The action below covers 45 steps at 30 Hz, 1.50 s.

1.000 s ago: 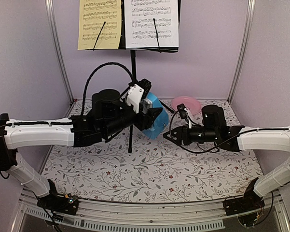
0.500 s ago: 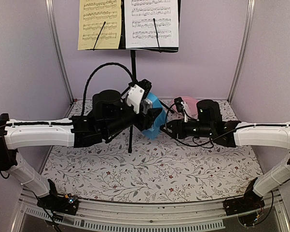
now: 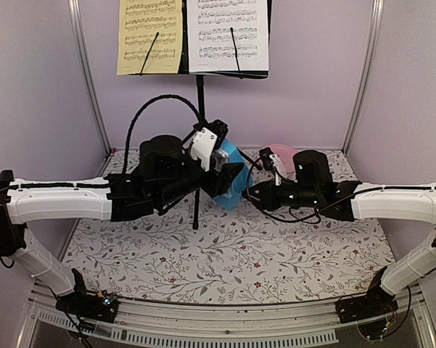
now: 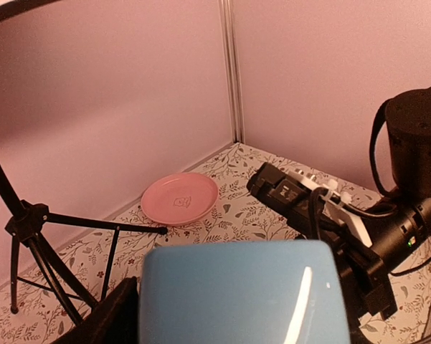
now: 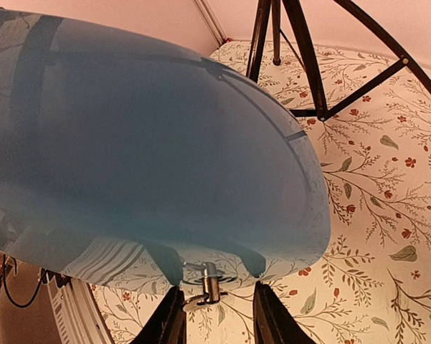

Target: Set up the instrument practice props

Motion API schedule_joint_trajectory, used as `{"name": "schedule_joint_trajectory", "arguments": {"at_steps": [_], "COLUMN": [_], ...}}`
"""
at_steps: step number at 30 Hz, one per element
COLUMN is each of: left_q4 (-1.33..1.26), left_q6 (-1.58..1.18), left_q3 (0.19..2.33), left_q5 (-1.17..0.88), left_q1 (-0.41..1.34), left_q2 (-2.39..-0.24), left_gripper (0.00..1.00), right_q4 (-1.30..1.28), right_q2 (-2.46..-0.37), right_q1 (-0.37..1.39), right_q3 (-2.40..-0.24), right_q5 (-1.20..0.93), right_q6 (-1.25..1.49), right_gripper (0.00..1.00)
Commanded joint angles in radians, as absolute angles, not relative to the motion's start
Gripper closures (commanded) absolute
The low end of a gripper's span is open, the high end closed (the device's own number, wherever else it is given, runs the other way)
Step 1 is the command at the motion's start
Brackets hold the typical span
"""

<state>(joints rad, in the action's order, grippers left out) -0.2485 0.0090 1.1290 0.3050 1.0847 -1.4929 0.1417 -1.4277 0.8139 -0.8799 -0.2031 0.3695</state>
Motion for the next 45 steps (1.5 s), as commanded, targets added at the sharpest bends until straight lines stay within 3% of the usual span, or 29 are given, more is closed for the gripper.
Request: {"name": "schedule_joint_trajectory", "arguments": {"at_steps": [1,14,23,30,35,45], "left_q4": [-0.354,-0.345,-0.359,-0.333,-0.295,-0.203], "left_q6": [-0.005,-0.006,0.048,0.079,0.122,0.234], "left_q3": [1.164,1.166,1.154,1.178,1.224,1.357], "left_q5": [0.299,0.302,0.279,0.299,0.373,0.502], "left_q1": [1.098,1.099,1.101,1.106,1.132,1.200], "left_q2": [-1.473,-1.471,-1.448,-1.449,-1.475,-1.560], "left_gripper": [0.85,0.86,0.86,0.86,0.87,0.88], "right_q4": [0.130,0.170,0.207,0.226,0.258,0.308], "right_q2": [-1.391,-1.329,-1.291,-1.274,-1.290,-1.342], "right_q1": [0.820,0.819,0.820,0.820,0.827,0.856], "right_q3": [-0.884,-0.814,-0.757,-0.750,-0.757,-0.766], "right_q5": [-0.137,-0.123,-0.205,-0.181,-0.174,-0.101], "right_q6": [0.365,0.298,0.204,0.188,0.218,0.222], "right_gripper": [0.69,0.76,0.54,0.53,0.47,0.52]}}
